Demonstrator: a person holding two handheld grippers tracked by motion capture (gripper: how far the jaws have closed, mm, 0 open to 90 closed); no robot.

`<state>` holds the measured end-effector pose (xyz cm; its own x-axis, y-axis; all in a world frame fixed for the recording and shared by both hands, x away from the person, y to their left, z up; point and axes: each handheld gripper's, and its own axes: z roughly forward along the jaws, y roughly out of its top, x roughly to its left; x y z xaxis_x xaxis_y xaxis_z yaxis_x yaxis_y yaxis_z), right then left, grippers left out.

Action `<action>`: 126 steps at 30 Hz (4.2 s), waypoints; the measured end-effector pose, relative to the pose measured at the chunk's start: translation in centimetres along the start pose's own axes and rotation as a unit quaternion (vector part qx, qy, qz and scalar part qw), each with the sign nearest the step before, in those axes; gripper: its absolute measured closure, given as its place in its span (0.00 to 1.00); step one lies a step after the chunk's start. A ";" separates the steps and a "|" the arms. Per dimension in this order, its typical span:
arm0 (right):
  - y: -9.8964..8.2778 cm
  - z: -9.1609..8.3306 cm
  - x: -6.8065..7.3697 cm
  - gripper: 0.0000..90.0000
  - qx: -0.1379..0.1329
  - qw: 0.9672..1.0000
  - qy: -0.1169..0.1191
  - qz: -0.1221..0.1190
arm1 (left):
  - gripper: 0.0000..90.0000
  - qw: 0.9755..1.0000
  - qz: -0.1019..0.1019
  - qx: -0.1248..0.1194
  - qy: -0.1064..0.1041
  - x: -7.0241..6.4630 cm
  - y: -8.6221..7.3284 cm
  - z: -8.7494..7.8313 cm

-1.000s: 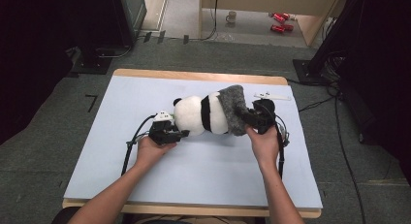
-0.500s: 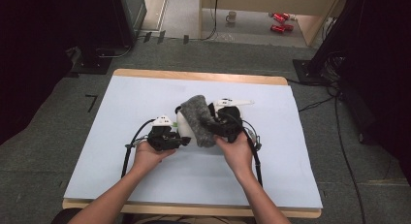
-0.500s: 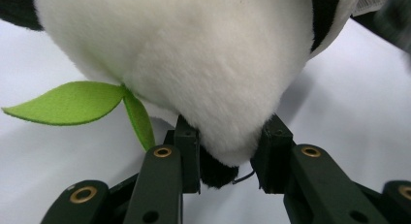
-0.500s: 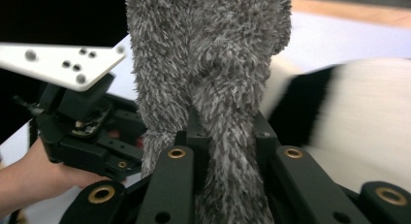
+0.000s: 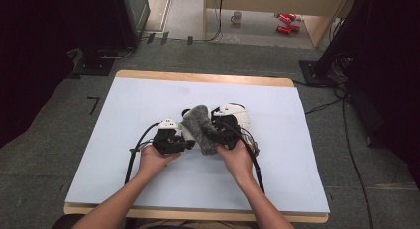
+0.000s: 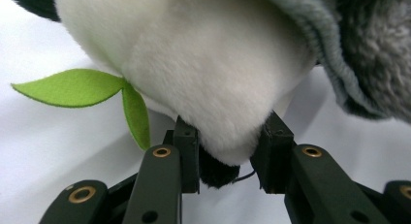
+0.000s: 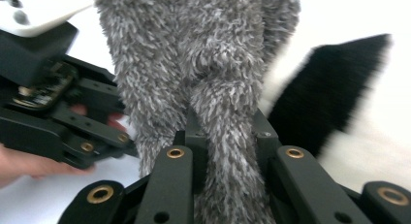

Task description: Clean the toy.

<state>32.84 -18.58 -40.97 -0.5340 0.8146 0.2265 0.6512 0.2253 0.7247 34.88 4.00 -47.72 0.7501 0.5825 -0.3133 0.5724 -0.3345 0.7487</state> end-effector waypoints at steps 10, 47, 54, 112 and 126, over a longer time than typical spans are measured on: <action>0.3 -2.1 -2.5 0.87 -0.007 0.999 -0.021 0.024 | 0.75 1.000 0.001 -0.001 -0.006 0.6 0.7 -0.1; 1.3 -5.3 -2.8 0.87 -0.054 0.997 -0.014 0.055 | 0.75 1.000 -0.004 -0.014 -0.002 0.5 1.2 0.0; 1.4 -2.9 -1.2 0.87 -0.032 0.999 0.004 0.040 | 0.75 1.000 0.001 -0.024 0.003 -0.2 0.9 -0.4; -0.3 -9.3 -10.4 0.87 -0.083 0.984 -0.088 0.133 | 0.72 1.000 -0.002 0.007 -0.030 2.7 2.0 0.0; -0.7 -6.3 -10.6 0.86 -0.055 0.987 -0.084 0.128 | 0.70 1.000 -0.001 0.000 -0.024 2.6 1.2 0.0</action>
<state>34.65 -30.73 -39.75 -0.2570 0.9168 0.3058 0.6858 -0.0499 0.7261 37.53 5.12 -47.66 0.7642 0.5465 -0.3426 0.5740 -0.3341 0.7476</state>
